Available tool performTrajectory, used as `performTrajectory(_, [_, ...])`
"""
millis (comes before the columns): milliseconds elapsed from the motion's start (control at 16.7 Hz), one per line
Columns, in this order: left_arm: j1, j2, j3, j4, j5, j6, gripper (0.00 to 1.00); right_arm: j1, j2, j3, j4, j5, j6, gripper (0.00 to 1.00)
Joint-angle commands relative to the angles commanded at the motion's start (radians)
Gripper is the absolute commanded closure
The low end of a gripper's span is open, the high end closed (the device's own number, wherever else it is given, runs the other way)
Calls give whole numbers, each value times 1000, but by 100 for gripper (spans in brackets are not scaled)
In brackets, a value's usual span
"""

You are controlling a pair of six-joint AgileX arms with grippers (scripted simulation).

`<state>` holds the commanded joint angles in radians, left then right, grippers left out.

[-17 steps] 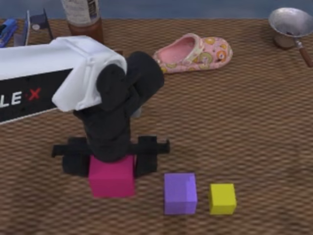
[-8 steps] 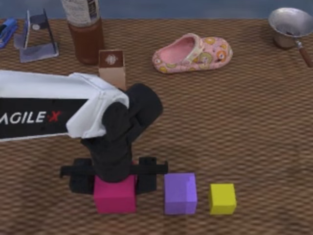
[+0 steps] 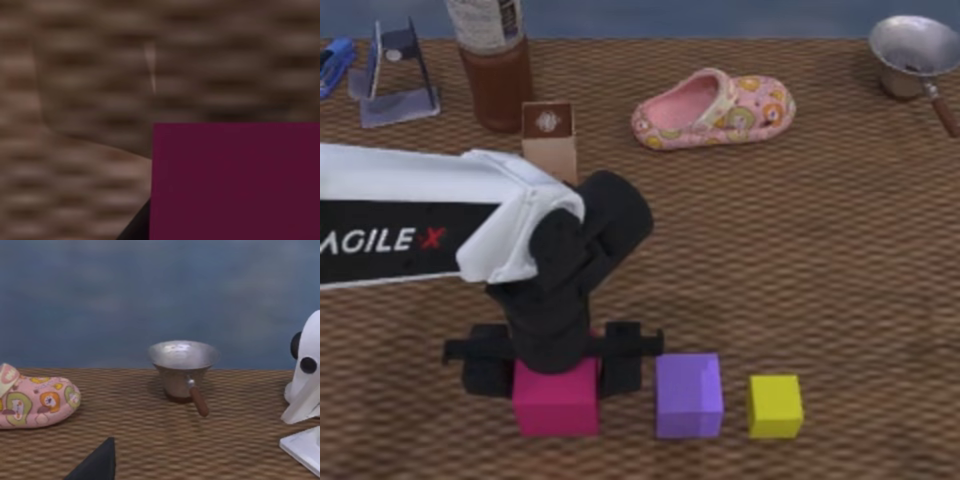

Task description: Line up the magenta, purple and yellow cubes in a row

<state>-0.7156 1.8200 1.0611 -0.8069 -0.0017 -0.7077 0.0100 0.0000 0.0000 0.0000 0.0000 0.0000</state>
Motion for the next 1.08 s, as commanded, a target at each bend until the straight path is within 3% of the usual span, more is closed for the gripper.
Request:
performTrajectory(420, [0, 0, 0, 0, 0, 0, 2, 0, 0, 0, 0, 0, 0, 0])
performTrajectory(1080, [0, -5, 15, -17, 1, -1, 0, 0, 0, 0, 0, 0, 0, 0])
